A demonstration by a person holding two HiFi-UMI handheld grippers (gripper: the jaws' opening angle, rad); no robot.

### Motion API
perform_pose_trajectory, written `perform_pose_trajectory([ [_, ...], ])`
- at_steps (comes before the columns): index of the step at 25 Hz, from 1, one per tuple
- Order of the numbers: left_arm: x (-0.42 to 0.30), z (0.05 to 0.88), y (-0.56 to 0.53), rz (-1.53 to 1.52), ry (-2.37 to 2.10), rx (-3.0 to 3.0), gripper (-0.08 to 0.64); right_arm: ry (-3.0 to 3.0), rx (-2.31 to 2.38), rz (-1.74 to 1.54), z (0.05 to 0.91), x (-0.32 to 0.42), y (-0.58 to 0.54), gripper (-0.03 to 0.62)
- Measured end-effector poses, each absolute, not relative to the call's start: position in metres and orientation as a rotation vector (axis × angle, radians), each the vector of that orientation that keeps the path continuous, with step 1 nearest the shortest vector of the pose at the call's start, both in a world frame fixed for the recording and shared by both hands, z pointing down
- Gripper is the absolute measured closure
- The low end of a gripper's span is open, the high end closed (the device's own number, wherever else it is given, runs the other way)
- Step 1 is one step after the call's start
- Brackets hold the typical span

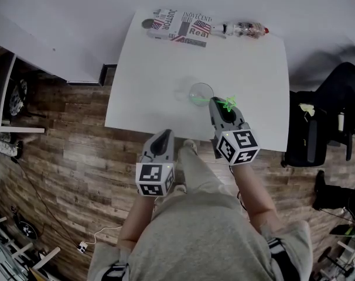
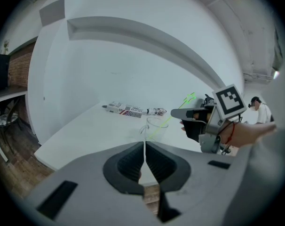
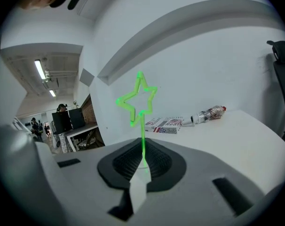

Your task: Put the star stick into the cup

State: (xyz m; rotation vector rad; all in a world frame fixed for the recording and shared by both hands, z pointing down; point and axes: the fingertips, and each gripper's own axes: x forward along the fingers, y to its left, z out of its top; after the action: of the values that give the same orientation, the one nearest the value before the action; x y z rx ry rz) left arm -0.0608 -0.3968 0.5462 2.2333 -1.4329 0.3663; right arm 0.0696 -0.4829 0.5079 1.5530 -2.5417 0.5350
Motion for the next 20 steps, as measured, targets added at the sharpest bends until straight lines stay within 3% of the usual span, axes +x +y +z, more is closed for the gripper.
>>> perform_pose_trajectory([
  [20,-0.055,0.543,-0.392,0.375,-1.42,2.255,0.546,-2.467,1.646,0.548,0.522,0.102,-0.498,0.545],
])
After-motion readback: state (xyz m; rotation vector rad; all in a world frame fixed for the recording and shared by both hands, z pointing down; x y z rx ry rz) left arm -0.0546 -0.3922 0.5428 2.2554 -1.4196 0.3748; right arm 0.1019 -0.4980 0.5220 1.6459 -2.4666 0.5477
